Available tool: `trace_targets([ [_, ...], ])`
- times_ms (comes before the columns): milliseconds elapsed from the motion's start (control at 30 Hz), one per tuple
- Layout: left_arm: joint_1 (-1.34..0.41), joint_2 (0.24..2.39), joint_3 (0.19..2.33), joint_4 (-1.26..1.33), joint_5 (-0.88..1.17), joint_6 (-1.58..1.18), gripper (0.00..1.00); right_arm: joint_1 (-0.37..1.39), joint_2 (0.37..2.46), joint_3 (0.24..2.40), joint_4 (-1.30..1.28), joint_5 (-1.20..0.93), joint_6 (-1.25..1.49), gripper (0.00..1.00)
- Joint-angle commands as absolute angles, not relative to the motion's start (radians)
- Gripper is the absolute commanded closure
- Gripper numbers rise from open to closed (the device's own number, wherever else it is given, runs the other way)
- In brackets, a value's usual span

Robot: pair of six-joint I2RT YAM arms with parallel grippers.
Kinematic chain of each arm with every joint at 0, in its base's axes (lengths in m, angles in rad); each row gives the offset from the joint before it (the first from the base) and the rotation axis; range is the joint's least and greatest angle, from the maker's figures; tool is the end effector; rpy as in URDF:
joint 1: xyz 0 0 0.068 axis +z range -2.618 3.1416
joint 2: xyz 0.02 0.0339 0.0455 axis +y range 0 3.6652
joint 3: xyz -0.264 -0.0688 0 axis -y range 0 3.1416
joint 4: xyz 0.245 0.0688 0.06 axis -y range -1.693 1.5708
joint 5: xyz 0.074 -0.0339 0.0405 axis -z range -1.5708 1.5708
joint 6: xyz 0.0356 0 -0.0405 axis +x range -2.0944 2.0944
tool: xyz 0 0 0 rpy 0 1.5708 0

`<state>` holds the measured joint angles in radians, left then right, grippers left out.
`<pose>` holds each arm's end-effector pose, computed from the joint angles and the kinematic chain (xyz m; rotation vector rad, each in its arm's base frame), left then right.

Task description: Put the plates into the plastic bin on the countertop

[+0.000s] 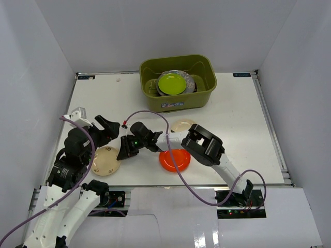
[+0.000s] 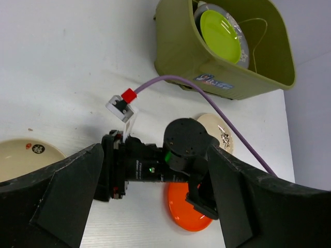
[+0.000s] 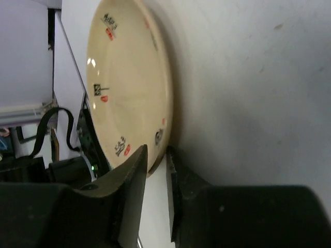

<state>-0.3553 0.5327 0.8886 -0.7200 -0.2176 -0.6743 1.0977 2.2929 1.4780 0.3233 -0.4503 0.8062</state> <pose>0.0992 -0.0286 0.3505 -0.4546 1.9019 -0.4762 0.2139 0.4519 0.1244 -0.6809 2.3496 1.5043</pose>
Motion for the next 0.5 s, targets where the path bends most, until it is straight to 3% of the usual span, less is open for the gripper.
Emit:
trace_targets([
  [0,-0.351,0.519,0.865,-0.733,-0.190,-0.683,0.08,1.097,2.367,1.566,0.290,-0.443,0.882,0.75],
  [67,-0.351,0.512,0.874,-0.735,-0.186,-0.677,0.08,1.075,2.346,1.569,0.288,-0.411,0.882,0.92],
  [300,-0.351,0.554,0.845,-0.631,0.081,-0.698,0.12,0.885,1.990,1.442,0.302,-0.266,0.715,0.92],
  [467,-0.353,0.595,0.697,-0.456,0.205,-0.822,0.19,0.663,1.829,1.517,0.144,-0.190,0.585,0.92],
])
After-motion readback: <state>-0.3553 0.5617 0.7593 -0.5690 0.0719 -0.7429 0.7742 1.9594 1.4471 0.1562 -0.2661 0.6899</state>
